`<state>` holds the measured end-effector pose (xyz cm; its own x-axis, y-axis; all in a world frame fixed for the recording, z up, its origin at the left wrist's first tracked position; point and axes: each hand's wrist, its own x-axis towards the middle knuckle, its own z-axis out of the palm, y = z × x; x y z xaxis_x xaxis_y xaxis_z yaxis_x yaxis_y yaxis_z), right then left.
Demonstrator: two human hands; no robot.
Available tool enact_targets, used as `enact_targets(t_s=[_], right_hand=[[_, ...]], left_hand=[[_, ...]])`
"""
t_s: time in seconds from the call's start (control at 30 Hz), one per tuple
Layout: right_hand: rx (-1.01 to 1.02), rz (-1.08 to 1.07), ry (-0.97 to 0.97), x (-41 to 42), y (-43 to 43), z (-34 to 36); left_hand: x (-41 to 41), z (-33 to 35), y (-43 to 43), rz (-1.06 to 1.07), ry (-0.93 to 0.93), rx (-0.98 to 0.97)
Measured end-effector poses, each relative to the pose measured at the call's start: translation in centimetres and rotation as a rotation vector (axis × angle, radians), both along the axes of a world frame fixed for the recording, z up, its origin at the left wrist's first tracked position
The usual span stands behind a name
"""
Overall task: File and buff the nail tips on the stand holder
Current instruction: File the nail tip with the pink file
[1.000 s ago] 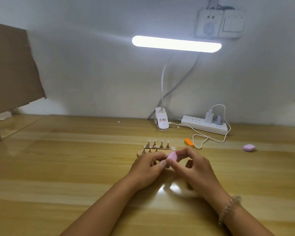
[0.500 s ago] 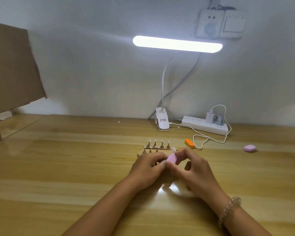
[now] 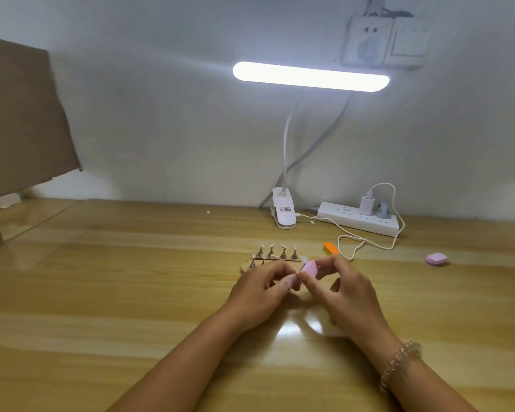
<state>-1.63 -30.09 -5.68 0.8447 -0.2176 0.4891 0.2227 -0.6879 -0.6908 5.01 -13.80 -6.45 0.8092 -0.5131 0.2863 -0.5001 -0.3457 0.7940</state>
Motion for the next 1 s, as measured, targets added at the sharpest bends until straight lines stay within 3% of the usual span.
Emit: enact_targets(t_s=[0.17, 0.3, 0.37, 0.5, 0.67, 0.73, 0.87, 1.0], right_hand=[[-0.074, 0.072, -0.018, -0.28, 0.42, -0.08], [-0.077, -0.026, -0.037, 0.00, -0.12, -0.17], [-0.116, 0.063, -0.016, -0.13, 0.26, -0.35], [0.003, 0.003, -0.047, 0.16, -0.30, -0.15], [-0.068, 0.115, -0.008, -0.03, 0.20, -0.37], [-0.044, 0.039, -0.047, 0.14, -0.04, -0.31], [-0.185, 0.072, -0.029, -0.19, 0.21, -0.56], [-0.082, 0.014, -0.055, 0.10, 0.01, -0.29]], left_hand=[[0.04, 0.07, 0.09, -0.010, -0.034, 0.020], [0.17, -0.09, 0.05, -0.020, -0.010, -0.011], [0.32, -0.13, 0.13, -0.035, 0.040, -0.065], [0.41, -0.16, 0.16, -0.050, 0.030, -0.087], [0.53, -0.30, 0.32, -0.060, 0.051, -0.112], [0.52, -0.26, 0.25, -0.053, 0.038, -0.103], [0.50, -0.24, 0.30, -0.053, 0.037, -0.081], [0.37, 0.02, 0.27, -0.045, 0.053, -0.120]])
